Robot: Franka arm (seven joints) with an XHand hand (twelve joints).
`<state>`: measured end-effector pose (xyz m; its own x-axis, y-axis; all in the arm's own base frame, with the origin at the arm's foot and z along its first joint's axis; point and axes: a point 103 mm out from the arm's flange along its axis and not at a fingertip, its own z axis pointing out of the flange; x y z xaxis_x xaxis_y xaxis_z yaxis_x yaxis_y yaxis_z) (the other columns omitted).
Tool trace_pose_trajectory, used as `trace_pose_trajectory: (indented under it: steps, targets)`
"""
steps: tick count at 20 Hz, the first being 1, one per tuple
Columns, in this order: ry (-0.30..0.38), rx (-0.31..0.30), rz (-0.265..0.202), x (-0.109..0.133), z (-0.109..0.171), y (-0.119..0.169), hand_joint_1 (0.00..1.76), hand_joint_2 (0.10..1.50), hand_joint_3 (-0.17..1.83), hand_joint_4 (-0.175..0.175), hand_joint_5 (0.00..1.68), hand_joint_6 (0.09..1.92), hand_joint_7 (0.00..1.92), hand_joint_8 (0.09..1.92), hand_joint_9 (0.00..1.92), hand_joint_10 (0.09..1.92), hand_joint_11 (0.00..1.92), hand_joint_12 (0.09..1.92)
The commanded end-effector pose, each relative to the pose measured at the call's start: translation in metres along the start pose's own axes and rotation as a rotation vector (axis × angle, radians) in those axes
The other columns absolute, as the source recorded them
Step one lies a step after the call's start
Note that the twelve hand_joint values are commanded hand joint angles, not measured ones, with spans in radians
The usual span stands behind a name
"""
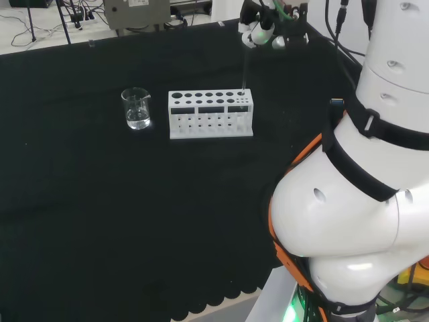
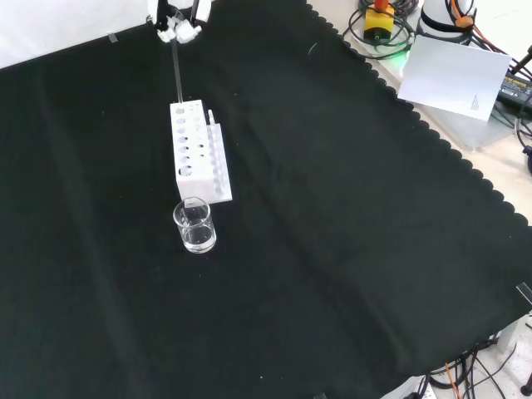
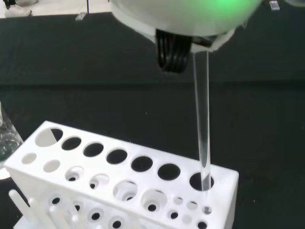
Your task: Put the glass rod back on the white test tube rack.
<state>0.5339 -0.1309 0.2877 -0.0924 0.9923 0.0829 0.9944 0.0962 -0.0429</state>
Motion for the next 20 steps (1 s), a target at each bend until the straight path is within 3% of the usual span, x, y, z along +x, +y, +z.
trace_pose_trajectory:
  steps: [1,14,20]
  targets:
    - [0.012,0.020,0.001,-0.004,0.016,0.011,1.33,0.60,0.78,-0.175,1.21,0.57,1.32,0.90,1.71,0.58,1.59,0.96]
    - [0.014,0.053,0.009,-0.009,0.030,0.015,1.33,0.60,0.78,-0.175,1.21,0.57,1.32,0.90,1.71,0.58,1.59,0.96]
    - [0.028,0.107,-0.006,-0.008,0.033,0.016,1.32,0.65,0.69,-0.175,1.15,0.66,1.34,0.80,1.71,0.59,1.62,0.93]
